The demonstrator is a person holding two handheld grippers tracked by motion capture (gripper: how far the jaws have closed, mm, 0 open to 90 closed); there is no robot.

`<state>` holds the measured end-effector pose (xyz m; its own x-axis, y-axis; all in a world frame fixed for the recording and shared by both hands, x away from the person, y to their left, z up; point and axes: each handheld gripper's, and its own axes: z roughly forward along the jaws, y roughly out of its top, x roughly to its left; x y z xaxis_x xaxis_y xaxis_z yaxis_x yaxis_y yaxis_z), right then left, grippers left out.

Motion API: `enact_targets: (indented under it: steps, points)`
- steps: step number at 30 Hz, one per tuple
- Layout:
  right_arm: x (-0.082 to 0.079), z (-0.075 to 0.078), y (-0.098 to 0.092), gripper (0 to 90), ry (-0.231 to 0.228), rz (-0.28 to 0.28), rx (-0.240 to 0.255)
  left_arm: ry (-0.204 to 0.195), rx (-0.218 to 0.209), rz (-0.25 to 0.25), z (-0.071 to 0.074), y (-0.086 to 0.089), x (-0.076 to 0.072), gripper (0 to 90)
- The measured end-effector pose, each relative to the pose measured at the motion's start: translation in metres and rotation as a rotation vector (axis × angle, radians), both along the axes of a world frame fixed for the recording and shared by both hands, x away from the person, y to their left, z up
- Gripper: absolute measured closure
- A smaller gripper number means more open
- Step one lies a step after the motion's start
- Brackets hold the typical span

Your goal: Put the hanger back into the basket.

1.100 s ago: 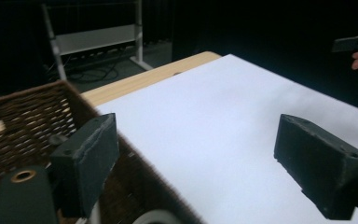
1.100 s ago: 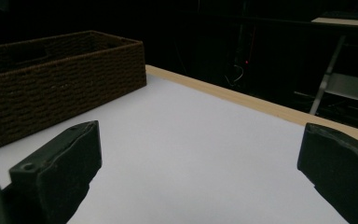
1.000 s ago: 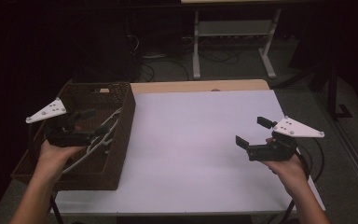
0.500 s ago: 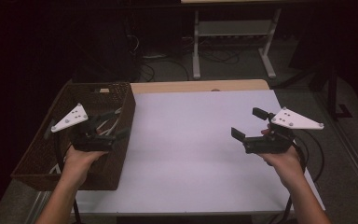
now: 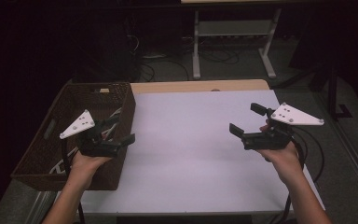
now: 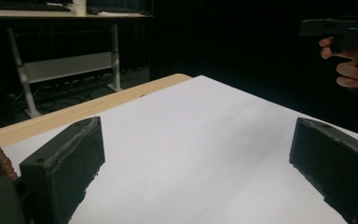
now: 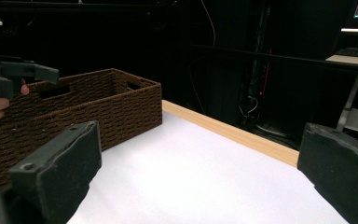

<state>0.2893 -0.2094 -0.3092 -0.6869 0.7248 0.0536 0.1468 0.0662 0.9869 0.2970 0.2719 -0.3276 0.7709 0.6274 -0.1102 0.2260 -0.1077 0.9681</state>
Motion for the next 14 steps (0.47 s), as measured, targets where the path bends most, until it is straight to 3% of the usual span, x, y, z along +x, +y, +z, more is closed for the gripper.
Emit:
enact_targets:
  steps: [14]
  points:
    - [0.0000,-0.0009,0.0003,0.0,0.003,-0.001,-0.006,-0.004,-0.007,-0.007,-0.0009,0.0007,-0.0005,3.0]
